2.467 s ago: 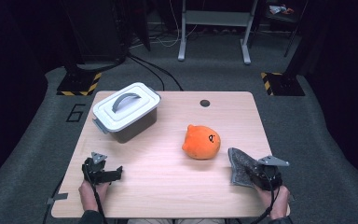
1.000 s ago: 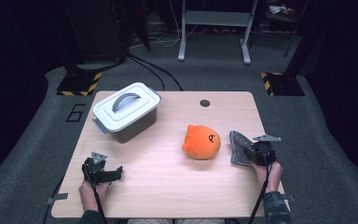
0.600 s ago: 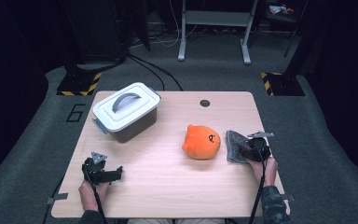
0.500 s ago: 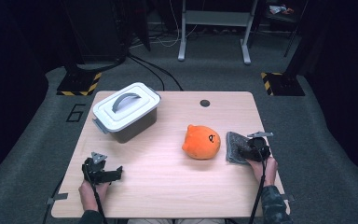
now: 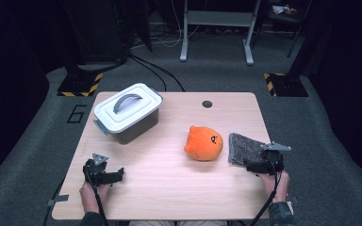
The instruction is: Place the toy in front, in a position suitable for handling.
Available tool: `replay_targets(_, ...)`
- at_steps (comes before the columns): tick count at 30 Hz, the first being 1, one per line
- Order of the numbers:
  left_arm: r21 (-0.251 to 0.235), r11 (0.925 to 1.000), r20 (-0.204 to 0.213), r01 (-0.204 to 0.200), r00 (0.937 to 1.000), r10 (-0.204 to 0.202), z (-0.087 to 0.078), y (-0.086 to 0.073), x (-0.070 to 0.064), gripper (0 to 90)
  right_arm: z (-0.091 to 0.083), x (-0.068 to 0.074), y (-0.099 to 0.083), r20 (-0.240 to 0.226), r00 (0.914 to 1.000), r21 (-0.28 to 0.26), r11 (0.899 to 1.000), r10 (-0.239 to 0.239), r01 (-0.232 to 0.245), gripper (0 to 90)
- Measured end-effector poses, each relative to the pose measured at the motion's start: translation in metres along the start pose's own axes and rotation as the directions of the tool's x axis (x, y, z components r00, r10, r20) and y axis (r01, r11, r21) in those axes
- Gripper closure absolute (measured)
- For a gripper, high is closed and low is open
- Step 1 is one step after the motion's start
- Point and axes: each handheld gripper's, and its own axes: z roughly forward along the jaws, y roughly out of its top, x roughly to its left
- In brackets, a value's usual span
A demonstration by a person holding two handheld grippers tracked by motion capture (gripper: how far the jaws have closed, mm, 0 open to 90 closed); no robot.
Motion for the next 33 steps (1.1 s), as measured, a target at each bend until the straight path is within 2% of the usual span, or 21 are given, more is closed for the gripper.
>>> replay_targets(7,0.004,1.0000,0.007,-0.001,1.0000,0.001,0.000,0.000,0.000,1.0,-0.010,0.000,-0.030,0.037,0.9985,-0.026,0.999,0.040,-0.039,1.0)
replay_targets(12,-0.002,1.0000,0.005,0.004,1.0000,-0.004,-0.001,-0.001,-0.001,2.0,-0.014,0.008,-0.052,0.054,0.9982,-0.025,0.999,0.027,-0.025,0.7)
replay_targets(15,-0.013,0.9997,0.026,-0.021,0.9994,0.021,-0.002,-0.001,-0.002,4.4,-0.011,0.005,-0.061,0.060,0.9971,-0.023,0.999,0.046,-0.045,0.3)
replay_targets(17,0.016,0.9995,0.033,-0.027,0.9991,0.026,-0.003,0.001,-0.004,4.4,-0.010,0.003,-0.064,0.071,0.9964,-0.016,0.999,0.047,-0.046,0.4)
replay_targets(18,0.008,0.9998,0.034,-0.021,0.9992,0.020,-0.003,0.002,-0.004,5.2,-0.009,0.002,-0.065,0.078,0.9959,-0.016,0.999,0.045,-0.044,0.3)
replay_targets(19,0.000,1.0000,0.051,-0.003,0.9987,0.003,-0.005,0.003,-0.005,6.3,-0.008,0.001,-0.066,0.078,0.9962,-0.015,0.999,0.038,-0.036,0.2)
replay_targets(21,-0.014,0.9995,0.109,0.027,0.9937,-0.026,-0.007,0.007,-0.006,7.3,-0.007,0.000,-0.067,0.082,0.9964,-0.021,1.000,0.020,-0.019,0.4)
replay_targets(23,-0.026,0.9995,0.134,0.017,0.9909,-0.013,-0.009,0.014,-0.014,6.3,-0.004,0.001,-0.067,0.089,0.9961,0.002,1.000,0.001,-0.001,0.1)
replay_targets(25,-0.032,0.9994,0.166,0.011,0.9861,-0.005,-0.010,0.020,-0.021,6.3,-0.004,0.000,-0.067,0.082,0.9966,-0.005,1.000,-0.006,0.007,0.4)
replay_targets(27,-0.038,0.9992,0.195,-0.007,0.9807,0.014,-0.010,0.027,-0.031,6.4,-0.003,0.000,-0.067,0.080,0.9968,0.010,1.000,-0.001,0.000,0.1)
replay_targets(31,-0.061,0.9970,0.241,-0.047,0.9688,0.060,-0.005,0.040,-0.054,6.1,-0.001,-0.003,-0.067,0.057,0.9984,0.005,1.000,0.009,-0.009,0.8)
replay_targets(33,-0.058,0.9956,0.269,-0.074,0.9592,0.087,-0.002,0.047,-0.064,6.2,-0.001,-0.003,-0.066,0.052,0.9984,0.009,1.000,0.023,-0.024,0.8)
